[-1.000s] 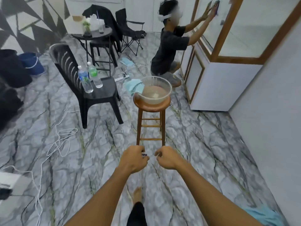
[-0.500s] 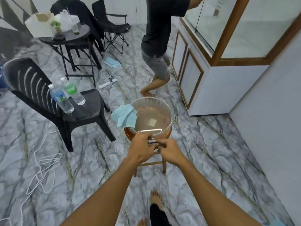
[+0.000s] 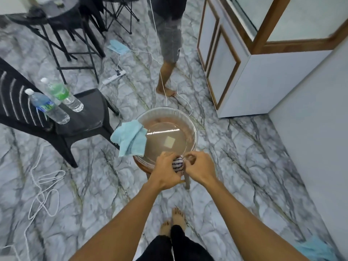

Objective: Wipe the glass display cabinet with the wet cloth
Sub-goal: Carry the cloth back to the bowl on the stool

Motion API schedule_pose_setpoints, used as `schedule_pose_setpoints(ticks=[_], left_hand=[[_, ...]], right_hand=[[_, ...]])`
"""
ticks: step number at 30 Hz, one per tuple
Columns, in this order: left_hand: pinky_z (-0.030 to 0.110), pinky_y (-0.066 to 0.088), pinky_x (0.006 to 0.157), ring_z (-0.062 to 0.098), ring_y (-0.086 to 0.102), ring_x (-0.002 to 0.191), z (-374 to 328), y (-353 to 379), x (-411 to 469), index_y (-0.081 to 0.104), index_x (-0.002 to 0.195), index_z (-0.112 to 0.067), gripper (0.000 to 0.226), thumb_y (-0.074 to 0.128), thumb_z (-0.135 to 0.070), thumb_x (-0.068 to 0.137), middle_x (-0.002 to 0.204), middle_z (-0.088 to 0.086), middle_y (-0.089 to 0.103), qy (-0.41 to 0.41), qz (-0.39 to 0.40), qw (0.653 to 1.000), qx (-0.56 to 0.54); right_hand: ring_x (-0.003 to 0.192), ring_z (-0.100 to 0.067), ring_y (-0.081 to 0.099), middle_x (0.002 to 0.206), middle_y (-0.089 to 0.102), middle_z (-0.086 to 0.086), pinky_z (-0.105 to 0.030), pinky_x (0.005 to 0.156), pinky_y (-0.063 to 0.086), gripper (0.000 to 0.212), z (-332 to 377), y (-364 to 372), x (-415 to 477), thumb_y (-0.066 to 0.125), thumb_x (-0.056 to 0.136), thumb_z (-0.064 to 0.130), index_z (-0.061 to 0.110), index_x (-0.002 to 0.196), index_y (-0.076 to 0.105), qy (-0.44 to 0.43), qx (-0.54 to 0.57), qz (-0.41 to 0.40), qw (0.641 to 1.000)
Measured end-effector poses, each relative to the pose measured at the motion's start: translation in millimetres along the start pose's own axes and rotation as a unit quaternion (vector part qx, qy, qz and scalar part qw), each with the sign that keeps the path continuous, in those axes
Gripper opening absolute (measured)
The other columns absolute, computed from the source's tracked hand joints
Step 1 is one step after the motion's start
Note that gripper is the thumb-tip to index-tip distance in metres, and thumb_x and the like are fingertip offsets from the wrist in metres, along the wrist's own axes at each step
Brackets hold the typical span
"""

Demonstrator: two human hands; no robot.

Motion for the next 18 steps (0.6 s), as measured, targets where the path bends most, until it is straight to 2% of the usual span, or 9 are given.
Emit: schedule_pose_setpoints(ticks=[2,5,8,14,18], left_hand=[[0.038,0.052,0.081,0.016,0.054,0.088,1,-7,-3,0.064,0.091,-0.032,0.02,0.064,-0.038,0.071,0.086,-0.01,0.063,-0.007,-0.011,1.0,0.009],[0.033,0.045,0.073,0.018,0.056,0.087,4,-22,-7,0.072,0.095,-0.022,0.028,0.064,-0.034,0.071,0.082,-0.008,0.066,-0.012,-0.038,0.998,0.049],[0.036,0.049,0.074,0.017,0.058,0.087,11,-24,-10,0.074,0.094,-0.023,0.025,0.07,-0.033,0.072,0.082,-0.008,0.069,-0.008,-0.037,0.997,0.06],[0.044,0.05,0.081,0.026,0.06,0.096,11,-19,-16,0.074,0.106,-0.014,0.039,0.085,-0.027,0.071,0.099,0.001,0.074,0.033,-0.057,0.994,0.093],[0.036,0.038,0.084,0.023,0.056,0.1,9,-21,-18,0.073,0.103,-0.016,0.031,0.079,-0.029,0.075,0.099,-0.004,0.07,0.042,-0.065,0.992,0.096]], right_hand=[[0.078,-0.013,0.067,0.085,0.074,0.008,-0.032,0.076,0.058,0.021,11,-1,-2,0.07,0.081,0.023,0.027,0.099,0.078,-0.063,-0.013,-0.024,0.998],[0.085,-0.012,0.061,0.098,0.066,0.008,-0.028,0.079,0.053,0.027,26,13,-4,0.071,0.081,0.021,0.022,0.107,0.078,-0.128,-0.043,0.012,0.991],[0.088,-0.014,0.064,0.101,0.068,0.008,-0.032,0.079,0.055,0.026,28,20,-5,0.073,0.081,0.017,0.02,0.105,0.08,-0.138,-0.052,0.019,0.989],[0.083,-0.015,0.064,0.099,0.068,0.009,-0.041,0.075,0.058,0.023,23,25,-11,0.076,0.076,0.013,0.019,0.098,0.078,-0.14,-0.058,0.009,0.988],[0.085,-0.015,0.063,0.1,0.065,0.009,-0.04,0.076,0.057,0.025,25,25,-17,0.074,0.078,0.014,0.02,0.102,0.076,-0.145,-0.055,-0.008,0.988]])
Point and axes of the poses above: each hand's wrist, its own x-axis towards the middle knuckle, its own y-axis out of the palm, z = x × y, the point moved 10 cm from there along x, towards the middle knuckle
